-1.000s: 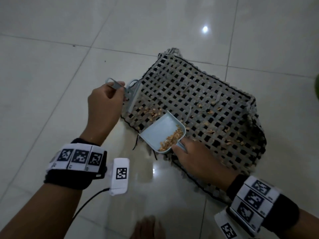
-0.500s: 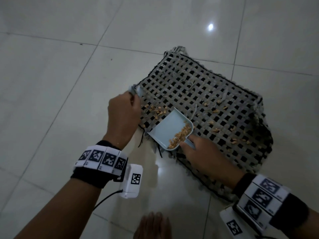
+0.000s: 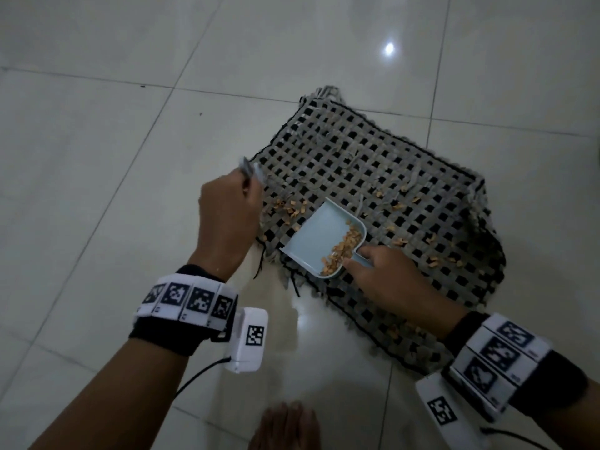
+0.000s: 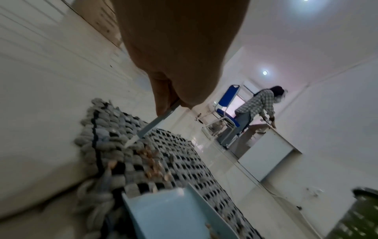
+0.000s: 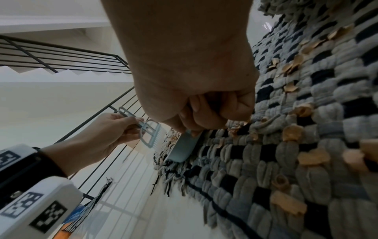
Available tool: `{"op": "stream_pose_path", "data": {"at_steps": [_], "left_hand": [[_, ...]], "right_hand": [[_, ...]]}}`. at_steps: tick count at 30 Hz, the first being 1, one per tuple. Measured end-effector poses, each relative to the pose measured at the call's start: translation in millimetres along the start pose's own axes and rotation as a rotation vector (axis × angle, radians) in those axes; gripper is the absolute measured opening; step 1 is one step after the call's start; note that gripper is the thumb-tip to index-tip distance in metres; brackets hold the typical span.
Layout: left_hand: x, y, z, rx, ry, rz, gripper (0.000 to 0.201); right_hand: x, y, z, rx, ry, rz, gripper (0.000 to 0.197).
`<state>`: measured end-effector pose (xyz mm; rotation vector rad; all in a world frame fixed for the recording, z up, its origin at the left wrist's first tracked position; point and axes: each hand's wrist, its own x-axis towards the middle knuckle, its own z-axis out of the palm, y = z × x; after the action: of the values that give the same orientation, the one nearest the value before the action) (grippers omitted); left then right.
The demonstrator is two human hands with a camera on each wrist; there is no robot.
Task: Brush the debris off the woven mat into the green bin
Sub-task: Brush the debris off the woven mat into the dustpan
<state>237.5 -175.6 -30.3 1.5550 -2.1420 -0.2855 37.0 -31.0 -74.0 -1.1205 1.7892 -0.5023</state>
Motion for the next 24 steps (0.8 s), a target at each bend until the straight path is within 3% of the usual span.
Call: {"op": "stream_pose_path", "data": {"at_steps": [5,13,15,19,24], "left_hand": [[22.1,-21.7,-7.3,0.156,0.024,-0.073,0.037],[-4.6,10.8,18.9,-0.055,-0.087,0.147,0.041],[-5.5,11.7,13.8,-0.107,-0.08,0.154,0.037],[2.4,-4.1,2.4,0.002,0.001,0.106,0.036],[-3.4,6.1,14.8,-0.028,-0.104,0.158,0.042]], "right_hand": [[-1.7,-1.7,-2.4,-0.024,-0.011,-0.009,0.026],[-1.8,-1.3,-4.1,-0.01,-0.008,0.0,0.029],[-2.4,-0.1,-4.3,-0.009,-0.008,0.007,0.029],[-3.6,1.3,-2.8,-0.035,-0.02,0.015,0.028],[-2.3,2.6,-2.0,-0.032,-0.032,0.036,0.033]]}}
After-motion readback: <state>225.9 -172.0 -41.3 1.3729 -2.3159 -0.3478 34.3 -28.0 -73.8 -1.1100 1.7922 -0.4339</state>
